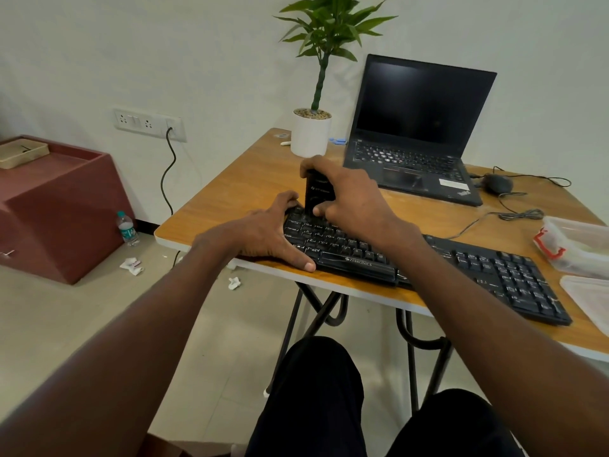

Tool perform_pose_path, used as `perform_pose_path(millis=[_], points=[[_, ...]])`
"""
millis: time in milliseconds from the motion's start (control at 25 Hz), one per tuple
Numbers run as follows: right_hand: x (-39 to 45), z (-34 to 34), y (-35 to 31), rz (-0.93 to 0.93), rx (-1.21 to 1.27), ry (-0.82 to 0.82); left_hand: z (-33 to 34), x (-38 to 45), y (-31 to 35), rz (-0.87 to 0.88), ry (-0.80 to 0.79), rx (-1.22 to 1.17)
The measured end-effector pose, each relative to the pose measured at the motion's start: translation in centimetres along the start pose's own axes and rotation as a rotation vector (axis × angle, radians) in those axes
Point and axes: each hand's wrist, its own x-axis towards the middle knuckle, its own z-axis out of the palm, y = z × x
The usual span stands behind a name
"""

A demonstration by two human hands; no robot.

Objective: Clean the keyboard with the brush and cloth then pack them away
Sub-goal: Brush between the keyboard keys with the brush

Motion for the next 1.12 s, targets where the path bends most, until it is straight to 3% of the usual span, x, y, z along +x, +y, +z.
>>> perform_pose_path(millis=[360, 520, 680, 880, 1040, 1120], points=[[-1.1, -1.1, 1.7, 0.059, -0.102, 0.034, -0.1, 0.1, -0.2, -0.009, -0.011, 0.007], [-1.5, -1.7, 2.7, 0.086, 0.084, 0.004, -0.1, 0.2, -0.1, -0.017, -0.023, 0.015], [-1.8, -1.6, 2.3, 0.045, -0.017, 0.032, -0.2, 0.0, 0.0, -0.015, -0.027, 0.022], [-1.1, -1.9, 2.0, 0.059, -0.120, -0.031, -0.2, 0.0, 0.0, -0.021, -0.025, 0.021], [-0.9, -1.8, 1.5, 0.041, 0.006, -0.078, -0.2, 0.1, 0.0, -0.002, -0.035, 0.016], [-0.1, -2.0, 1.3, 0.074, -0.085, -0.105, -0.3, 0.0, 0.0, -0.003, -0.033, 0.019]])
